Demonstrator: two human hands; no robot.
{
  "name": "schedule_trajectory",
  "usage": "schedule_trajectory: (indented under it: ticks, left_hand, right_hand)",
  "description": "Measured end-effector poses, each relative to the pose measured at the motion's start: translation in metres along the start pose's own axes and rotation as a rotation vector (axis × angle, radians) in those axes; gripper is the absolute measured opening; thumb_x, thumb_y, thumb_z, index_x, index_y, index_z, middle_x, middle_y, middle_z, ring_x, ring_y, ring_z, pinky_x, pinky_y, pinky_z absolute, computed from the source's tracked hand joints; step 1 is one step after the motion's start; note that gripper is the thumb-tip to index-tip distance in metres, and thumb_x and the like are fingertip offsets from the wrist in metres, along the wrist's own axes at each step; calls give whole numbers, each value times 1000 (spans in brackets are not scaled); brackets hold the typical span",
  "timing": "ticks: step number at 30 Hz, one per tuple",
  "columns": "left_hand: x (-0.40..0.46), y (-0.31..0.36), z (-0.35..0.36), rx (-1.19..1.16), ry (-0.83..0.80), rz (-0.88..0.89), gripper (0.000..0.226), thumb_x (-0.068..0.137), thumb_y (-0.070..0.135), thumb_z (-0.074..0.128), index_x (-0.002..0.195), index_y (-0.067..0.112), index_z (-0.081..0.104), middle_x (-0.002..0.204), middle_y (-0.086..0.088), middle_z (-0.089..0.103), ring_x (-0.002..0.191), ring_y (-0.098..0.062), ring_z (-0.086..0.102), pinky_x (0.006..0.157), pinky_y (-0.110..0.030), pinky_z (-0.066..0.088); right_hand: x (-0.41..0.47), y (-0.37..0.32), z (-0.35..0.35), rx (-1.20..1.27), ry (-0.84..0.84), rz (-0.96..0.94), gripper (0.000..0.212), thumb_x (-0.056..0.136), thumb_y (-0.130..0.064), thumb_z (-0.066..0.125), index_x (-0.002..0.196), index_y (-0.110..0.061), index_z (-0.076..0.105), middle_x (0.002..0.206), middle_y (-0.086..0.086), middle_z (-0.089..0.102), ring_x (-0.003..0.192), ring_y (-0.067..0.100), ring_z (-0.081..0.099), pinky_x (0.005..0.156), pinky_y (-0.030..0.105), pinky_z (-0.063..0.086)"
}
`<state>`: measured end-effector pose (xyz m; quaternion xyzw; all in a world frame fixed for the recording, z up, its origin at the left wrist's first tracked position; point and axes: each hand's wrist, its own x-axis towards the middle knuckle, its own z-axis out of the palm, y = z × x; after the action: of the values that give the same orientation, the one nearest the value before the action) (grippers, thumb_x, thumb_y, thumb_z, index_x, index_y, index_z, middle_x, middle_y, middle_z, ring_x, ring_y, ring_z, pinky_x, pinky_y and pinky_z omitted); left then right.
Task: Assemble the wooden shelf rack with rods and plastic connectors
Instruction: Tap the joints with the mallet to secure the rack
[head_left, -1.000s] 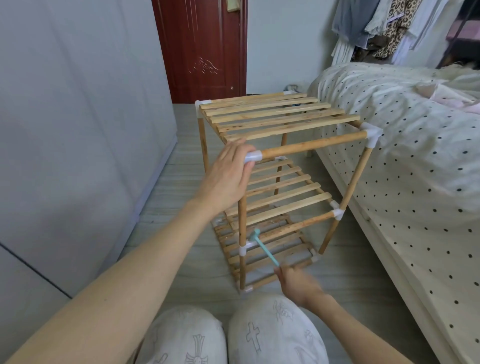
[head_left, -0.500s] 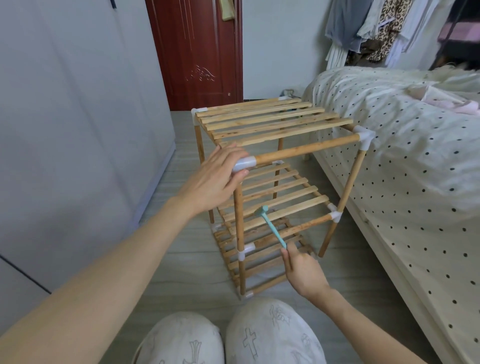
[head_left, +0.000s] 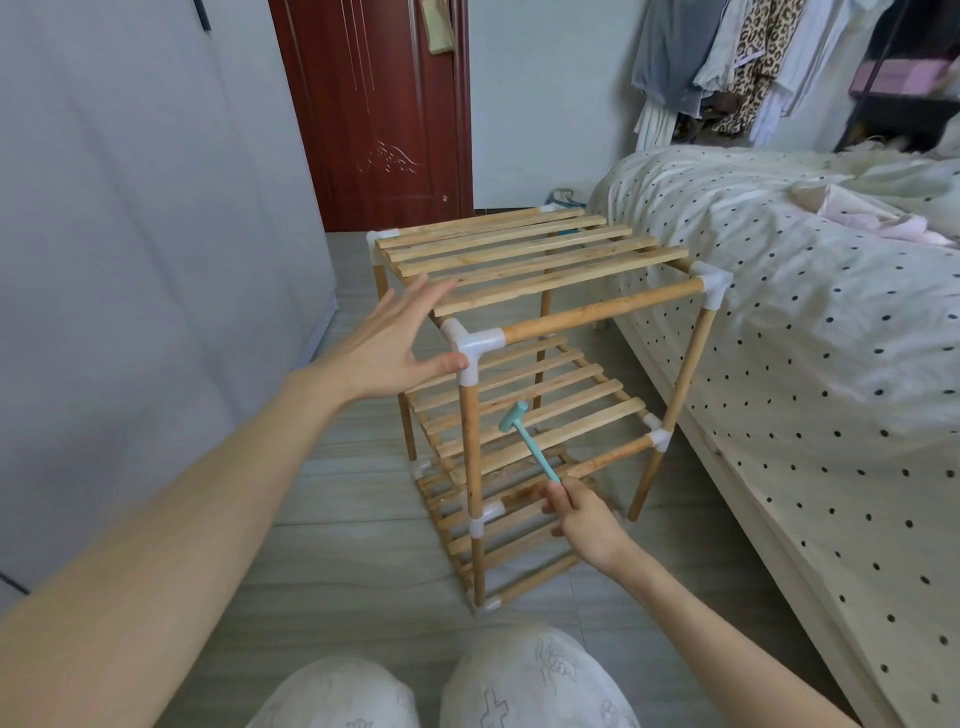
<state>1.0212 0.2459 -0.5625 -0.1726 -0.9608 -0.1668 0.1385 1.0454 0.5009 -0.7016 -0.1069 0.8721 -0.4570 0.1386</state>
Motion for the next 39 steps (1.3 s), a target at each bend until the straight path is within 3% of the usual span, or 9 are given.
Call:
schedule_trajectory:
  ticks: [5, 8, 13, 18, 24, 30, 33, 37, 39]
  left_hand:
    - [12, 50, 0, 135, 69, 1, 95, 62, 88, 36, 130, 23, 46, 133, 4, 50, 127, -17, 41, 112, -36, 1]
    - [20, 90, 22, 311, 168, 24, 93, 61, 92, 26, 113, 19, 53, 113, 4, 58, 111, -17, 50, 114, -41, 11]
    - [60, 158, 58, 365, 241, -172, 91, 61, 91, 31, 107, 16, 52, 106, 0, 60, 104, -23, 48, 99, -46, 26]
    - [80, 190, 77, 312, 317, -203, 69, 79, 74, 41, 110, 13, 51, 107, -5, 58, 102, -24, 46, 87, -39, 30]
    - [31, 139, 77, 354, 246, 186, 58, 94, 21, 48, 146, 12, 26, 146, -8, 35, 140, -26, 23, 115, -42, 19]
    - [18, 140, 71, 513, 186, 125, 60, 95, 20, 44, 148, 8, 20, 156, -9, 20, 144, -22, 15, 119, -43, 2]
    - [17, 144, 74, 485, 185, 93, 62, 94, 20, 44, 148, 9, 17, 156, -9, 16, 145, -23, 11, 119, -44, 2]
    - [16, 149, 74, 437, 195, 78, 63, 93, 18, 46, 148, 8, 19, 156, -9, 17, 145, -23, 11, 118, -44, 2]
    - [17, 151, 73, 410, 199, 75, 63, 91, 16, 48, 147, 8, 22, 155, -9, 20, 145, -23, 13, 118, -44, 3]
  right_hand:
    - [12, -5, 9, 170, 83, 79, 31, 102, -27, 31, 85, -8, 49, 74, 2, 47, 66, 15, 46, 63, 27, 41]
    - [9, 14, 5, 152, 152, 105, 31, 102, -26, 30, 85, -9, 49, 76, 2, 50, 72, 16, 49, 64, 30, 37]
    - [-11, 60, -27, 83, 370, 158, 27, 101, -25, 31, 90, -8, 48, 93, 11, 56, 82, 24, 55, 68, 35, 44]
    - [-42, 97, -58, 10, 458, 221, 28, 101, -26, 33, 76, -17, 42, 71, 5, 57, 58, 19, 54, 53, 30, 41]
    - [-85, 134, -37, -275, 410, 181, 21, 100, -31, 30, 87, -17, 38, 65, 5, 56, 68, 37, 58, 55, 37, 35]
    - [-69, 101, -52, -518, 354, -89, 21, 100, -36, 24, 86, -21, 30, 61, -7, 46, 58, 28, 59, 42, 27, 24]
    - [-63, 88, -53, -386, 561, -210, 32, 95, -43, 20, 87, -17, 38, 53, -12, 41, 38, 19, 47, 36, 27, 32]
    - [-68, 106, -33, -536, 207, 213, 22, 102, -28, 23, 96, -14, 38, 85, 8, 64, 77, 32, 63, 63, 36, 44]
    - [-66, 111, -36, -525, 206, 270, 23, 102, -30, 23, 94, -14, 38, 91, 10, 65, 82, 33, 62, 63, 35, 42]
